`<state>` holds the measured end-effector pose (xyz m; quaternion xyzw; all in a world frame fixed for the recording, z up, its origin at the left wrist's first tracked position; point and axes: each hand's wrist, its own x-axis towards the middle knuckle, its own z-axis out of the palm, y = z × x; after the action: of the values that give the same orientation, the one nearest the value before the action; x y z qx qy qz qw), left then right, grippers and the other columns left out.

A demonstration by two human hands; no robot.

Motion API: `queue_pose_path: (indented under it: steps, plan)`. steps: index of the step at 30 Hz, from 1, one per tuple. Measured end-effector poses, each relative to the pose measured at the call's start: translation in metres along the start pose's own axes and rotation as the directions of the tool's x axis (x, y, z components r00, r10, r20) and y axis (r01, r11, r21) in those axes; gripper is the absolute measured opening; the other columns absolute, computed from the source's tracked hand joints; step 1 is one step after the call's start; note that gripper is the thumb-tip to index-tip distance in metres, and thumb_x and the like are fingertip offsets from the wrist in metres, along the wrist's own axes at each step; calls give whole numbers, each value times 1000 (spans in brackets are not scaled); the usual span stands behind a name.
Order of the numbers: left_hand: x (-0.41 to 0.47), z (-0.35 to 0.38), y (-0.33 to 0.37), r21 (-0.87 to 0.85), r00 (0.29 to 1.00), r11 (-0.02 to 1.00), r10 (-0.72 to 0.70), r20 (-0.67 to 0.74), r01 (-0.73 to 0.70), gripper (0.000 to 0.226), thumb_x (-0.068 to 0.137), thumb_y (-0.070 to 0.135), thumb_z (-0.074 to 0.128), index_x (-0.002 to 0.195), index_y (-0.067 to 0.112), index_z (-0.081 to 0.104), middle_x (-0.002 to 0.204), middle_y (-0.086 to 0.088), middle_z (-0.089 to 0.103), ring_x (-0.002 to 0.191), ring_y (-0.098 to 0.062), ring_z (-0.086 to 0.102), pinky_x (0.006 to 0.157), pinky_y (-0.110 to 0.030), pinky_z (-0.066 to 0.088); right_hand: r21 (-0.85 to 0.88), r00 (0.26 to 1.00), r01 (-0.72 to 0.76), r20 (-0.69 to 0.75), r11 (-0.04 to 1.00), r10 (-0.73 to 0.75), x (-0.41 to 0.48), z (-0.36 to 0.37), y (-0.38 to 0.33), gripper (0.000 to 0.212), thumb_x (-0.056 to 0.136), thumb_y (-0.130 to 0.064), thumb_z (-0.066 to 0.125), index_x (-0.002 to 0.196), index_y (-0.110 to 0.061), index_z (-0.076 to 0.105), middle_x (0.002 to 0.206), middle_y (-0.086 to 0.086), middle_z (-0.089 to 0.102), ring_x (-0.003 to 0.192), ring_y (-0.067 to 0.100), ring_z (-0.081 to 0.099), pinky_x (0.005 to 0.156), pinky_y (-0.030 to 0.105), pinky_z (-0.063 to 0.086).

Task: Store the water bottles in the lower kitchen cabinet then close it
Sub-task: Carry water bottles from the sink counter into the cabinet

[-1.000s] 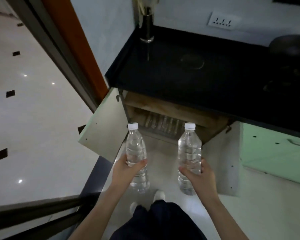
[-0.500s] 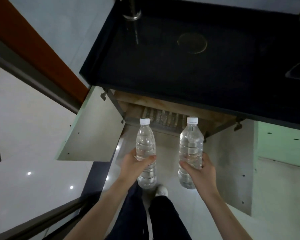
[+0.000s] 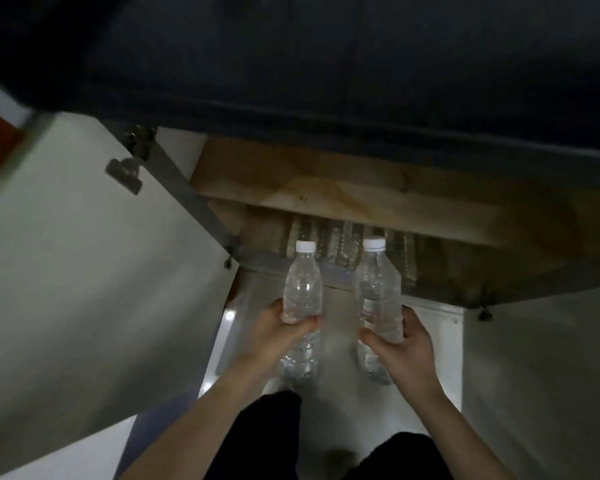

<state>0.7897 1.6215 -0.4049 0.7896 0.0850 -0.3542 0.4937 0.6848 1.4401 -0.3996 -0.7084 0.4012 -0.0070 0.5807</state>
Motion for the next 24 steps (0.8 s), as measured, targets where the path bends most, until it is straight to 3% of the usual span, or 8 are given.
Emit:
queue_pose_path:
  steps: [3,8,11,16,21,24]
  plan:
    - [79,9,-49,6,1000,1000,1,1,-1,35,63,39,87,93,26,74,85,8,77,83,-13,73,80,-34,58,-27,999,47,20,999,-47,63,30,56,47,67,-11,89,104,-29,66,92,-13,73,81,-5,67,68,10,51]
    - [190,24,-114,-21,998,998,61,-29,-62,26,68,30,87,88,20,75,81,3,77,78,-14,74,77,-33,57,-43,991,124,50,991,-122,153,68,130,48,68,-4,87,108,-21,66,95,-9,72,81,-6,66,62,4,46]
    - [234,28,-134,-38,989,988,149,-18,-150,33,64,36,85,89,17,75,84,-3,77,82,-20,74,78,-36,57,-60,980,194,65,979,-190,191,87,156,43,70,-6,86,102,-27,67,89,-11,73,78,-8,67,60,4,46]
    - [281,28,-134,8,965,969,245,-93,-245,17,73,39,81,81,25,76,77,3,76,77,-15,73,79,-40,59,-57,968,250,55,967,-247,229,110,173,33,71,-16,85,97,-28,69,83,-19,74,74,-2,69,60,16,50]
    - [311,30,-114,-18,946,955,291,-144,-296,27,72,48,79,77,21,76,71,2,76,70,-15,73,78,-44,60,4,970,244,-16,970,-244,252,126,174,31,71,-23,85,99,-24,71,83,-7,76,75,9,72,70,35,58]
    - [327,32,-94,20,931,944,329,-157,-330,29,72,47,79,77,19,75,71,1,75,68,-16,73,73,-38,59,25,972,237,-21,971,-236,259,128,168,21,75,-22,83,93,-19,72,77,0,76,69,17,73,70,39,60]
